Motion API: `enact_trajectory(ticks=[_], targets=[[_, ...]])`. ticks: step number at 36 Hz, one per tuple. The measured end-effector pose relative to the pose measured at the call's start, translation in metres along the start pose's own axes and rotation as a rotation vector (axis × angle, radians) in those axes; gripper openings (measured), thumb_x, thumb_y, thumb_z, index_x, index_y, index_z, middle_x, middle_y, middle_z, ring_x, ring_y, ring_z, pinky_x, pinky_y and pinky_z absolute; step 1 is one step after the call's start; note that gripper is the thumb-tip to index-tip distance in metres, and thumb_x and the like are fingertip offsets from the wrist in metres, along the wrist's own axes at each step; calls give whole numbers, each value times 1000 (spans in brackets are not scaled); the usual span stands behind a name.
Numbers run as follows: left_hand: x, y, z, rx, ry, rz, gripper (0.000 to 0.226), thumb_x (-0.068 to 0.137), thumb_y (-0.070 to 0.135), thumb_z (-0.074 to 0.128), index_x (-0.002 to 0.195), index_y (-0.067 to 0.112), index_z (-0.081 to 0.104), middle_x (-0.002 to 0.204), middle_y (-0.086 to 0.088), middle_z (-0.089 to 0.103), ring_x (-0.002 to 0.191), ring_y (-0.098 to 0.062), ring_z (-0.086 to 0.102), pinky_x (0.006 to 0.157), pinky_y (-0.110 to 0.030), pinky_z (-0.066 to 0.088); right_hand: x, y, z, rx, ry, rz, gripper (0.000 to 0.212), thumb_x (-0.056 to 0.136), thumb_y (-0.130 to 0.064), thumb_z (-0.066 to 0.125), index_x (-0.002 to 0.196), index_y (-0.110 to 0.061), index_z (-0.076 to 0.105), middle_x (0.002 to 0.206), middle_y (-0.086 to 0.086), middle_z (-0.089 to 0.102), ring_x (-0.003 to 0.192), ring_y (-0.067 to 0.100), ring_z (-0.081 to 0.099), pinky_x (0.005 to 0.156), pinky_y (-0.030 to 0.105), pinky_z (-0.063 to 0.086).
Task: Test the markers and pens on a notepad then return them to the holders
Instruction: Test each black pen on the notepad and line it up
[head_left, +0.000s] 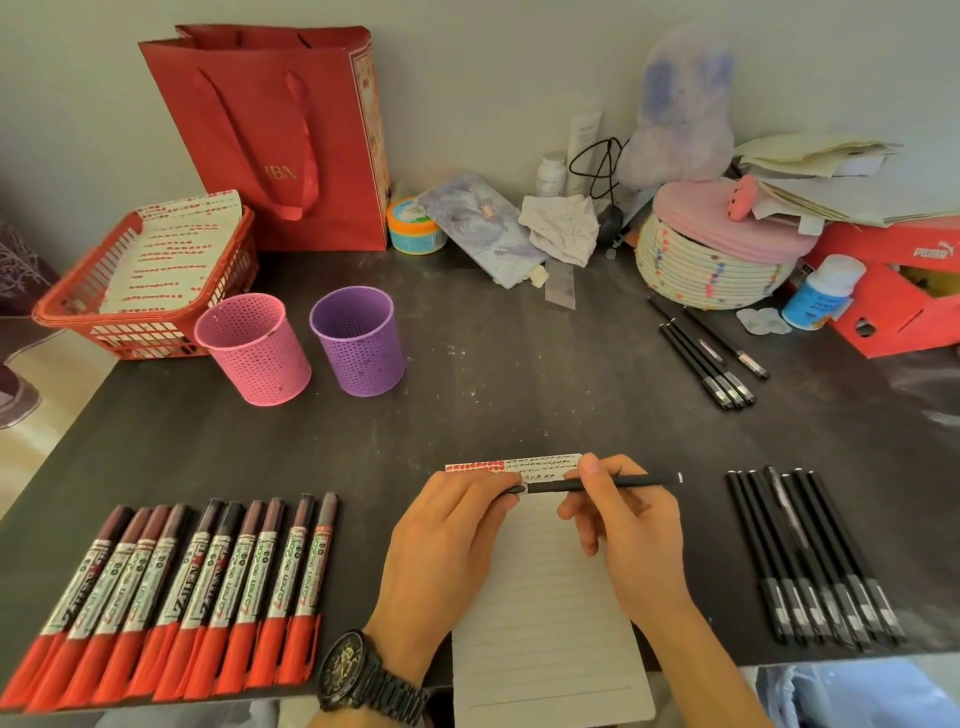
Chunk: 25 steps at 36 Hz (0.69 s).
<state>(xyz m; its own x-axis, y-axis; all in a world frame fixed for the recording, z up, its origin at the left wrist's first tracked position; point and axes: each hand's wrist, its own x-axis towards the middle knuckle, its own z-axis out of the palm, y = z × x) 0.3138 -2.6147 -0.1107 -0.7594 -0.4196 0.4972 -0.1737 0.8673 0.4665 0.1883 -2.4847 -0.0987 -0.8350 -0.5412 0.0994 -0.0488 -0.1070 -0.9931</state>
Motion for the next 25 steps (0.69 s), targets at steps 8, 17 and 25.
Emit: enact_trajectory(ticks=[8, 17, 25], targets=[[-1, -2, 6, 7, 60, 76, 27, 99, 33, 55, 116, 20, 71, 114, 9, 69, 105, -8, 59, 92, -22, 50, -2, 0, 1, -73, -88, -19, 25, 94, -33, 57, 94, -14, 73, 70, 8, 73, 45, 10, 55, 44, 15, 43], [-3, -4, 5, -22, 41, 87, 26, 97, 27, 58, 116, 17, 72, 115, 6, 70, 106, -11, 60, 95, -20, 47, -1, -4, 3, -147, -159, -62, 14, 98, -31, 61, 89, -32, 73, 75, 4, 76, 51, 16, 63, 49, 21, 51], [-1, -5, 5, -67, 25, 106, 24, 100, 29, 55, 122, 29, 67, 122, 18, 64, 111, -1, 56, 95, -16, 44, -4, -10, 7, -164, -245, -1, 16, 92, -20, 72, 95, -35, 74, 82, 5, 76, 65, 17, 69, 57, 20, 52]])
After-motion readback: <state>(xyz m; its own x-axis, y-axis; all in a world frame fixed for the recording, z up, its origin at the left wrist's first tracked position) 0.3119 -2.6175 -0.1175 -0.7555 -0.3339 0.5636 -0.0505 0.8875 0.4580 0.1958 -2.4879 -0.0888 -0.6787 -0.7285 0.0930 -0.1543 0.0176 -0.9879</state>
